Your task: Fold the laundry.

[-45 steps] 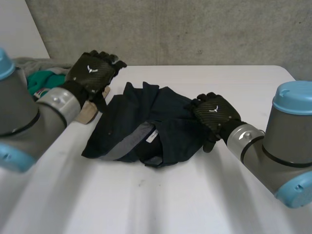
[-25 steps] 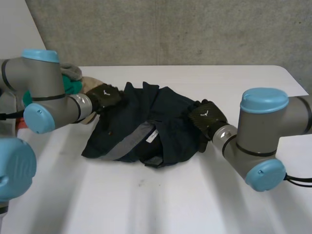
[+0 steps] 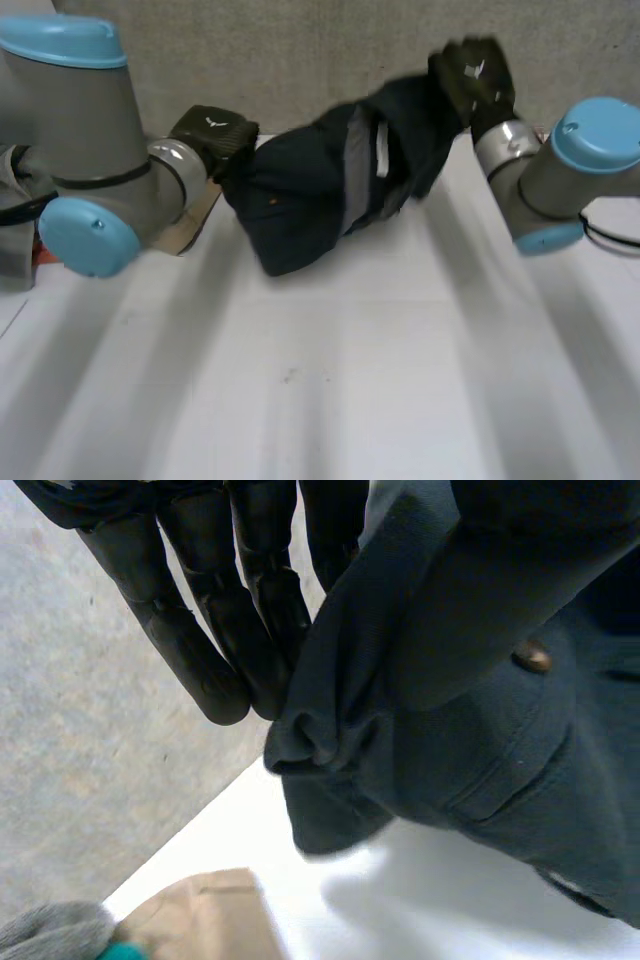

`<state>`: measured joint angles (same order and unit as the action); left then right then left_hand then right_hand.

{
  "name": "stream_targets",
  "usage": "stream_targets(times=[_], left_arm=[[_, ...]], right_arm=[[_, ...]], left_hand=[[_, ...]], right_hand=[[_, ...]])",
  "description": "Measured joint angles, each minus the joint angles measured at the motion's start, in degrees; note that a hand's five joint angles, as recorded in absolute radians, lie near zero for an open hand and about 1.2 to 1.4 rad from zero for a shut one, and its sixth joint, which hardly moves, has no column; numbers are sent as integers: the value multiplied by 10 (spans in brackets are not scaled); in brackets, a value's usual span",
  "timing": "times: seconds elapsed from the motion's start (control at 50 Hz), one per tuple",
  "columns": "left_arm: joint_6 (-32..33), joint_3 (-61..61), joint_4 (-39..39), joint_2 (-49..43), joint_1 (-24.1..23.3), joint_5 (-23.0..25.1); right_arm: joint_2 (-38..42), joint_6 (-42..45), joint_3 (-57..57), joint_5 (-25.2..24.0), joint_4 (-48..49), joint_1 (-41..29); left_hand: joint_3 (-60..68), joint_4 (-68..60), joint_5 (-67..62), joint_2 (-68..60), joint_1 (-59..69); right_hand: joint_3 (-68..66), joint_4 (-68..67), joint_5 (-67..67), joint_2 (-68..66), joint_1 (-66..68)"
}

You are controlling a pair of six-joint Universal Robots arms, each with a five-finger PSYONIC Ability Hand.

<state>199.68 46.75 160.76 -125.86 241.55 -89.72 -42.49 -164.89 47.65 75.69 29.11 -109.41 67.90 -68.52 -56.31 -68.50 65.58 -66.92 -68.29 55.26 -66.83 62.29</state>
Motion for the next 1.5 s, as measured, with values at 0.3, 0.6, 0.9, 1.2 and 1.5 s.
stream_targets(times=[0.3, 0.6, 0.9, 1.2, 1.5], left_arm=[[-214, 65, 31, -7, -174, -104], [-125, 120, 33, 67, -45, -43], [-23, -42, 38, -161, -20, 100], [0, -269, -91, -316, -54, 56], [0, -128, -89, -88, -21, -45]], right_arm=[[90, -152, -107, -76, -51, 43], [-165, -129, 64, 27, -510, 83], [-229, -282, 381, 149, -416, -33], [-120, -359, 323, 284, -361, -115], [-233, -203, 259, 220, -419, -37]], left_hand=[[-560, 572, 537, 568, -541], [-560, 572, 537, 569, -541], [-560, 572, 537, 569, -541], [-191, 206, 187, 196, -163], [-1, 2, -2, 2, 6]], right_hand=[[550, 559, -525, 549, -495], [547, 557, -521, 545, -492], [504, 520, -483, 504, -466], [226, 242, -210, 215, -200], [-8, 2, 16, -4, -17]])
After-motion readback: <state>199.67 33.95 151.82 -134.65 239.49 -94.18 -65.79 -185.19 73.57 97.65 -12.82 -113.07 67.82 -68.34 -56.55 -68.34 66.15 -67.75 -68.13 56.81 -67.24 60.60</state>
